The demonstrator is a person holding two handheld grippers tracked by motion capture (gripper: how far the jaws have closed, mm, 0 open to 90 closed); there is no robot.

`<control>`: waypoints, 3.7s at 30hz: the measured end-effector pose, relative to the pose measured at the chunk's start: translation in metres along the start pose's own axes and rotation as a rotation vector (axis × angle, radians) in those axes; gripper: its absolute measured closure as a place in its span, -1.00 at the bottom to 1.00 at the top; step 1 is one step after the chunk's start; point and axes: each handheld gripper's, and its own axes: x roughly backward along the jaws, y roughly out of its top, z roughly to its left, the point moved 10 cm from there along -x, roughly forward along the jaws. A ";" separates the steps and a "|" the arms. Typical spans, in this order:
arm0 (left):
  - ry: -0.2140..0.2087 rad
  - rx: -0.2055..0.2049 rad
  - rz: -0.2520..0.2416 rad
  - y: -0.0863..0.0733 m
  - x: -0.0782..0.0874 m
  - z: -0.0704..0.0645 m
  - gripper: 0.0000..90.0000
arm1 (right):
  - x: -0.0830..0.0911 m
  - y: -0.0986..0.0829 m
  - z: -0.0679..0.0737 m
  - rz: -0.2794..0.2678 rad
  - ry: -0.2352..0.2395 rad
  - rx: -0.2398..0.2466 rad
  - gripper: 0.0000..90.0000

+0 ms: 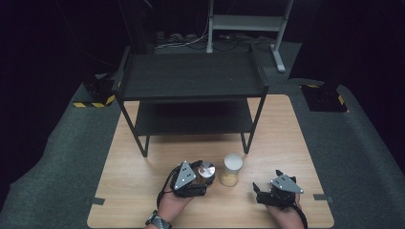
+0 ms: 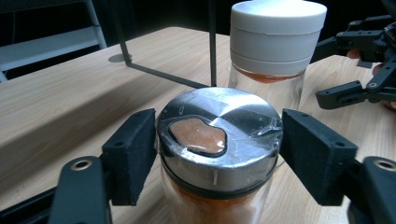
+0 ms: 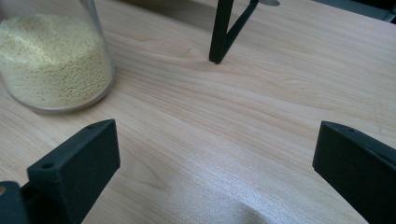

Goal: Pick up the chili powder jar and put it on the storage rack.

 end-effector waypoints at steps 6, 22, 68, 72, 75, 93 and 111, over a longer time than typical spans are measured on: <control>-0.011 0.003 0.002 0.001 0.001 0.003 -0.28 | 0.000 0.000 0.001 -0.001 -0.003 0.002 -1.00; -0.021 0.035 -0.013 -0.002 0.000 0.006 -0.23 | 0.000 0.000 0.002 0.002 -0.005 0.012 -1.00; 0.149 0.072 -0.132 0.024 0.071 0.028 -0.23 | 0.000 0.000 0.002 0.004 0.004 0.022 -1.00; 0.168 0.065 -0.141 0.028 0.078 0.029 -0.23 | 0.000 0.000 0.002 0.005 0.004 0.021 -1.00; 0.179 0.071 -0.149 0.030 0.082 0.030 -0.23 | 0.000 0.000 0.002 0.007 0.003 0.023 -1.00; 0.241 0.074 -0.222 0.052 0.108 0.032 -0.23 | 0.000 0.000 0.002 0.001 0.003 0.020 -1.00; 0.317 0.050 -0.300 0.084 0.146 0.044 -0.23 | 0.000 0.000 0.001 0.005 0.002 0.016 -1.00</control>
